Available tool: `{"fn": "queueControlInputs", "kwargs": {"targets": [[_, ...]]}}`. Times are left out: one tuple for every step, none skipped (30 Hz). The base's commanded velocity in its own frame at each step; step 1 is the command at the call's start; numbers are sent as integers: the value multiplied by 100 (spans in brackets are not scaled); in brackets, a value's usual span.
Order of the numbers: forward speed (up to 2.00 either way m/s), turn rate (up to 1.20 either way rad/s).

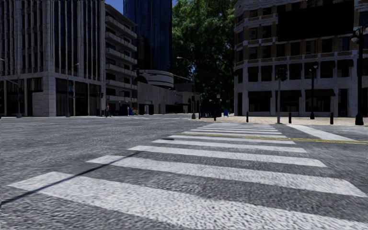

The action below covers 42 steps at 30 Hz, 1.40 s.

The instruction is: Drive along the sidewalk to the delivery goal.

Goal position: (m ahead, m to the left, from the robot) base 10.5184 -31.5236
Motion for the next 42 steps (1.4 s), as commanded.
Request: {"fn": "queueControlInputs", "kwargs": {"targets": [[135, -65], [135, -65], [135, -65], [135, -65], [135, -65], [135, -65], [136, -65], [136, -65], [136, -65], [136, -65], [136, -65], [136, -65], [136, -65], [136, -65], [137, -64], [137, -59], [137, -46], [138, -2], [138, -2], [200, 0], [200, 0], [200, 0], [200, 0], [200, 0], [200, 0], [200, 0], [200, 0], [200, 0], [200, 0], [200, 0], [200, 0], [200, 0], [200, 0], [200, 0], [200, 0], [200, 0], [200, 0], [200, 0], [200, 0], [200, 0], [200, 0], [200, 0]]}}
